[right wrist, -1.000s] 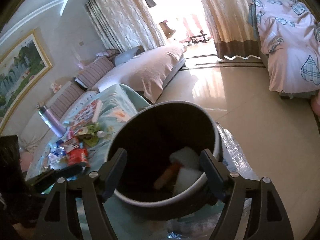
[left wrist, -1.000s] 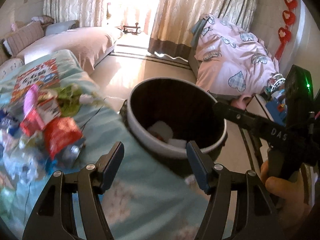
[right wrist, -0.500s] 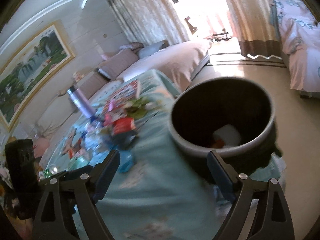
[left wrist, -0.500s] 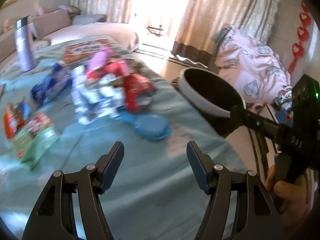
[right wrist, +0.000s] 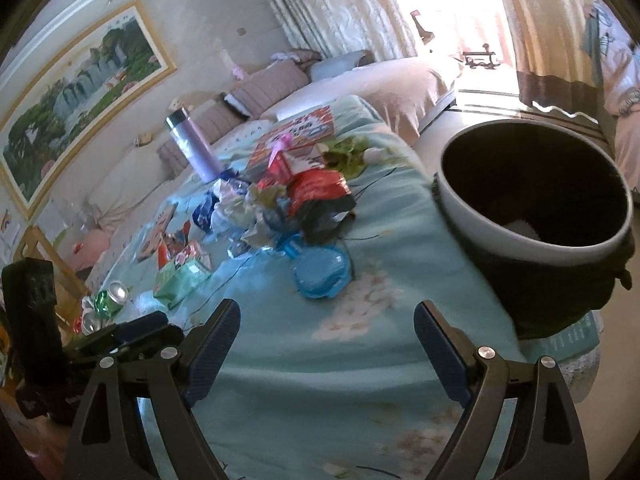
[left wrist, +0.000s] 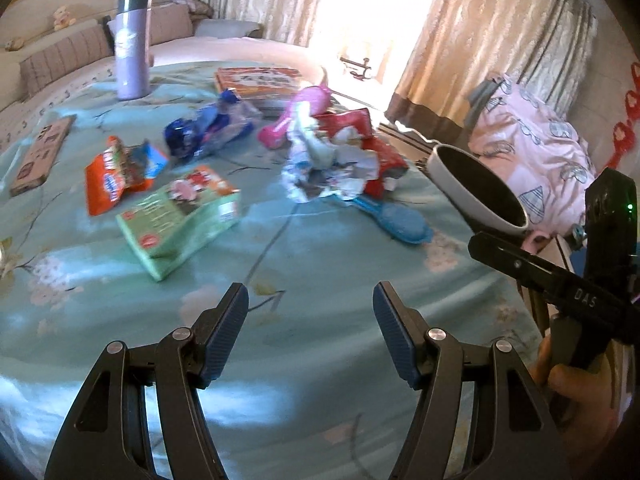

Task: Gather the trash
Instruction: 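Grasp the green milk carton with the left tool while the right tool grasps the blue plastic brush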

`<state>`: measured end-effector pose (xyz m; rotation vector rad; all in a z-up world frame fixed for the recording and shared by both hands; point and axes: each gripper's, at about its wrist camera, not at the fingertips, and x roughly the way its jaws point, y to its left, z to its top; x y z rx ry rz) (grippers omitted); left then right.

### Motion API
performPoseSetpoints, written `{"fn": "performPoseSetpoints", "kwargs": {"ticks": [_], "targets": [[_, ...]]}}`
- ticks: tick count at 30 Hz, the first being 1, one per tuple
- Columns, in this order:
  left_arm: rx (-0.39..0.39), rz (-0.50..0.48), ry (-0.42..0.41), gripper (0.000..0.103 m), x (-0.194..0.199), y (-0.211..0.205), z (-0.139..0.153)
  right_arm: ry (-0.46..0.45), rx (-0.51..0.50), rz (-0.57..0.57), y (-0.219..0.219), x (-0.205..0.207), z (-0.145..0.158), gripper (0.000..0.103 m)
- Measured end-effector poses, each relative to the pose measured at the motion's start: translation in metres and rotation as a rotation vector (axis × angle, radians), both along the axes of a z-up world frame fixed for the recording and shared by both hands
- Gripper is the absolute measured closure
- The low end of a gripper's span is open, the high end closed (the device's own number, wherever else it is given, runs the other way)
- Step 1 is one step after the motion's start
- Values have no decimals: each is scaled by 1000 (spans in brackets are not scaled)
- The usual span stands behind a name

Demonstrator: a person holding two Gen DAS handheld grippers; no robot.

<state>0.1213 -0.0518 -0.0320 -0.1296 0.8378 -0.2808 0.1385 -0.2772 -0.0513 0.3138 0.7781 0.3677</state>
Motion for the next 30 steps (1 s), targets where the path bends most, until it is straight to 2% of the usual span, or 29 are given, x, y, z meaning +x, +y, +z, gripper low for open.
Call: {"fn": "performPoseSetpoints", "kwargs": {"ticks": [6, 11, 15, 22, 25, 29, 30], "targets": [[22, 14, -10, 37, 1, 17, 1, 14, -30, 46, 14, 8, -3, 13], [74, 21, -24, 36, 12, 35, 6, 9, -72, 78, 20, 19, -2, 13], [131, 15, -35, 26, 30, 48, 7, 14, -105, 103, 26, 32, -3, 13], [218, -2, 20, 21, 60, 60, -11, 32, -193, 156, 43, 57, -13, 14], [219, 2, 48, 21, 69, 63, -22, 42, -217, 169, 46, 65, -18, 14], [216, -14, 57, 22, 69, 60, -29, 57, -254, 176, 52, 72, -22, 25], [217, -19, 54, 28, 68, 59, -30, 57, -262, 174, 52, 72, -22, 28]]}}
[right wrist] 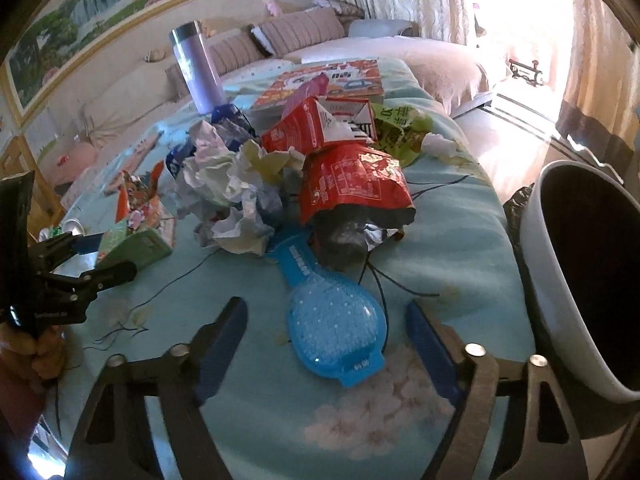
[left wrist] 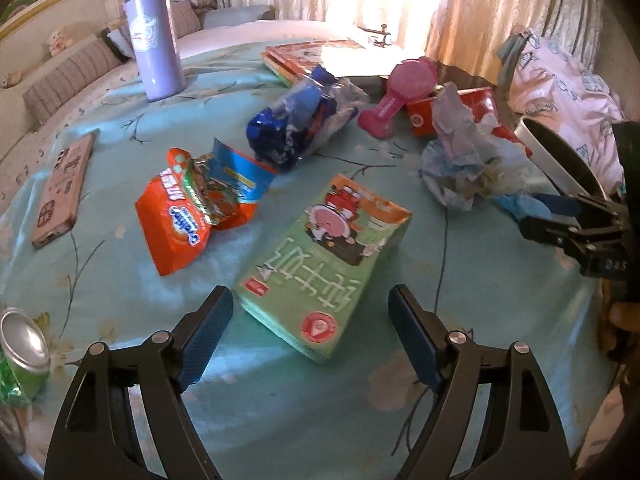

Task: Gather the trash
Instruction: 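Grasp the green milk carton with the left tool while the right tool grasps the blue plastic brush, then carry the carton and blue brush over the bin and release both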

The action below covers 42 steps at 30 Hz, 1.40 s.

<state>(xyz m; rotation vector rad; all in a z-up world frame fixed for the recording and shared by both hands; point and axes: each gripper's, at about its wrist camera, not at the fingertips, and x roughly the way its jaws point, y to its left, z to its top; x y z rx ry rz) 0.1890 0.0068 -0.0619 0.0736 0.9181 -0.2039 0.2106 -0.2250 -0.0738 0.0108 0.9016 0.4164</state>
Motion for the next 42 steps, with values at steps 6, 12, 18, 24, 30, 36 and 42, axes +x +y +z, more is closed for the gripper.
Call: {"fn": "performPoseSetpoints", "kwargs": {"ticks": [6, 12, 18, 24, 30, 36, 42], "targets": [[-39, -26, -1, 47, -18, -13, 1, -10, -30, -7, 0, -10, 2, 53], [-106, -53, -12, 47, -48, -35, 8, -10, 38, -25, -14, -36, 6, 54], [-145, -104, -24, 48, -66, -66, 18, -38, 101, -86, -38, -61, 14, 54], [-168, -145, -35, 48, -64, -96, 27, -69, 133, -145, -65, -71, 28, 55], [-171, -176, -50, 48, -56, -127, 36, -89, 147, -201, -94, -73, 35, 60], [-175, -189, -49, 48, -48, -142, 39, -106, 166, -222, -108, -76, 37, 60], [-171, -207, -59, 49, -39, -161, 44, -115, 176, -250, -125, -72, 39, 61]]}}
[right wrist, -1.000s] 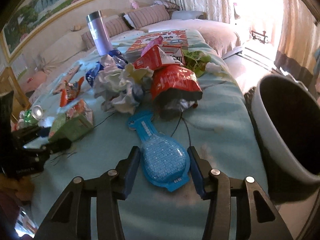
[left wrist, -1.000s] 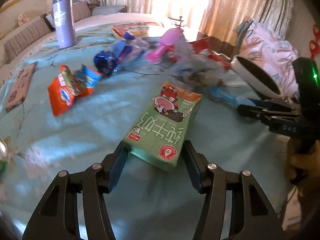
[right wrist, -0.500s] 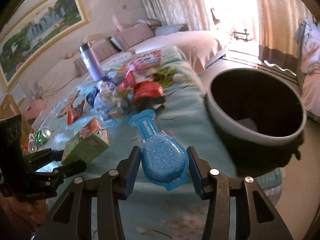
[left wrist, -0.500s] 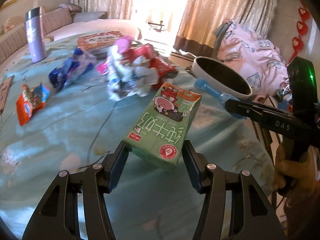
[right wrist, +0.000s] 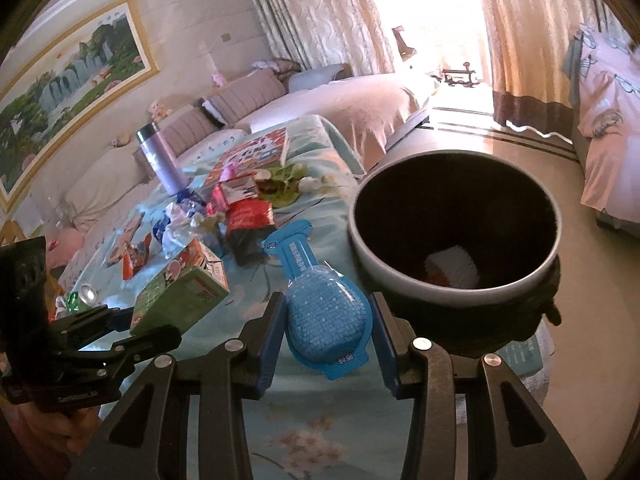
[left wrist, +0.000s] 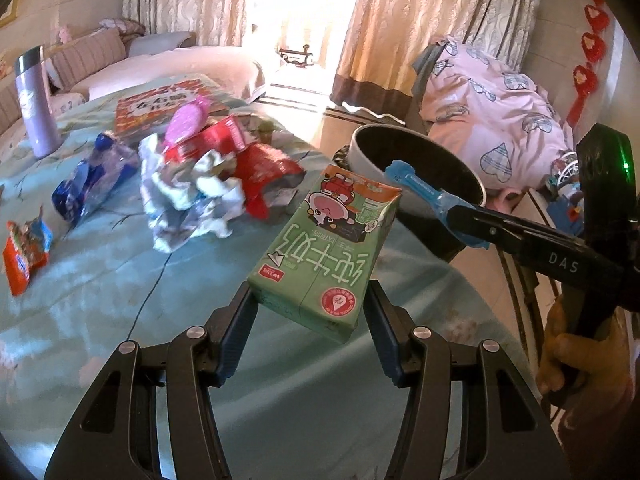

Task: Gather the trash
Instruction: 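Carry the carton and blue brush over the bin and release both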

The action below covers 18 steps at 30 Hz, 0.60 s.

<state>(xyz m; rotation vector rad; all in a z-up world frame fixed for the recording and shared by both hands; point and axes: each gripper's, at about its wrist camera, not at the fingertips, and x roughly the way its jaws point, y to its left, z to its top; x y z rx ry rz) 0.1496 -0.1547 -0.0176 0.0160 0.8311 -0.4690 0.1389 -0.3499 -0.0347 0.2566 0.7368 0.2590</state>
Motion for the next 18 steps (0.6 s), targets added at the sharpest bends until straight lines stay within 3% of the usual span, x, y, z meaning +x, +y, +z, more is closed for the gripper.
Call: {"fn": "performPoseSetpoints", "kwargs": {"ticks": [12, 14, 18], "targets": [[16, -63, -16, 49, 28, -57, 13, -20, 3, -102, -55, 21, 9, 65], [18, -76, -18, 49, 33, -68, 15, -12, 4, -116, -63, 26, 9, 88], [25, -99, -19, 49, 44, -86, 15, 3, -4, -135, -72, 39, 1, 88]]}}
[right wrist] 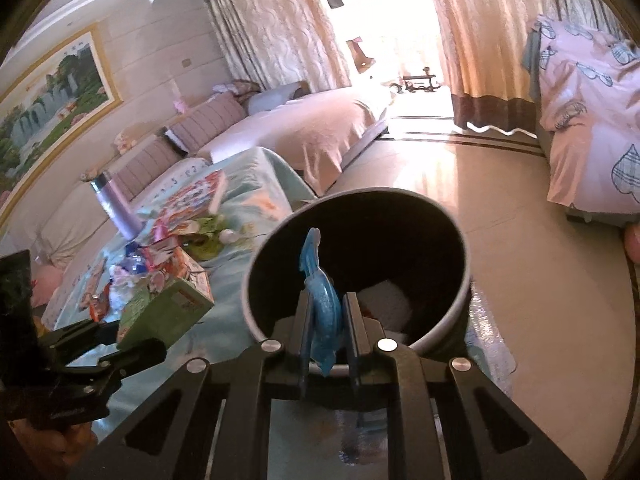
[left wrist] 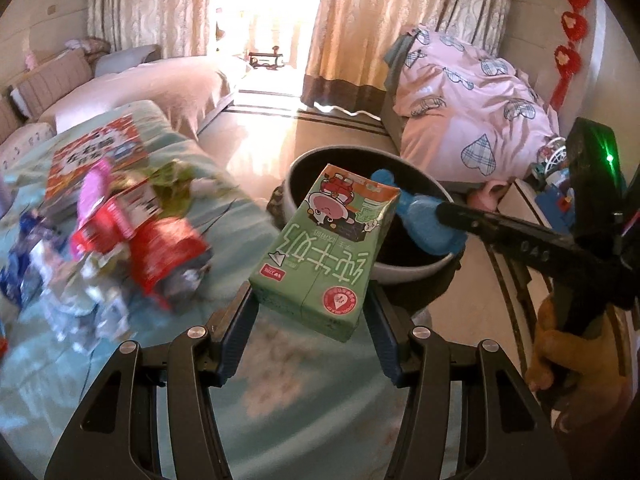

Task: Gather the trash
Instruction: 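Carry the carton and blue brush over the bin and release both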

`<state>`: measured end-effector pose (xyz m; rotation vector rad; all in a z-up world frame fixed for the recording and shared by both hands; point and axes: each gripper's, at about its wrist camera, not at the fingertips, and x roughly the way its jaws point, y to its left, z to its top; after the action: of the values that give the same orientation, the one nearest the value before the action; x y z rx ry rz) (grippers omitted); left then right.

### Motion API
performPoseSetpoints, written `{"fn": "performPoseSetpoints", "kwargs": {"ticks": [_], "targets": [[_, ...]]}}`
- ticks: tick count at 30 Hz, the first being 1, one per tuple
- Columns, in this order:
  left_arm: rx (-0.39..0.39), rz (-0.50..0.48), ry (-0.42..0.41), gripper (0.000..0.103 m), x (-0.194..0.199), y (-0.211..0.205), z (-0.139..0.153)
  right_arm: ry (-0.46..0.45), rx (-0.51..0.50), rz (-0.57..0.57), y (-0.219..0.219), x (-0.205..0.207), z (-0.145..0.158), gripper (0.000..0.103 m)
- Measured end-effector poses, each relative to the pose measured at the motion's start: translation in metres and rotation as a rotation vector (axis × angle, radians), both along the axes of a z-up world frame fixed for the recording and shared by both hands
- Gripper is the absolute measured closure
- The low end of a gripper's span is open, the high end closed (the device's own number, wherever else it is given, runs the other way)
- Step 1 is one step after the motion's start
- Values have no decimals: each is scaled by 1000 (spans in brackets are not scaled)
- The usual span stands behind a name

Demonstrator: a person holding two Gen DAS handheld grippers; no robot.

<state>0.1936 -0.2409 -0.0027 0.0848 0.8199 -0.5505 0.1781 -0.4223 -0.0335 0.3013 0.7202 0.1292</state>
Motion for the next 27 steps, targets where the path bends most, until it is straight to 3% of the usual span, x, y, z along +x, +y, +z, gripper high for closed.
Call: {"fn": "performPoseSetpoints", "kwargs": {"ticks": [6, 27], "targets": [[22, -8, 1, 49, 13, -19, -1, 21, 10, -7, -6, 15, -14, 88], [62, -30, 36, 49, 49, -62, -7, 26, -3, -47, -28, 32, -12, 88]]}}
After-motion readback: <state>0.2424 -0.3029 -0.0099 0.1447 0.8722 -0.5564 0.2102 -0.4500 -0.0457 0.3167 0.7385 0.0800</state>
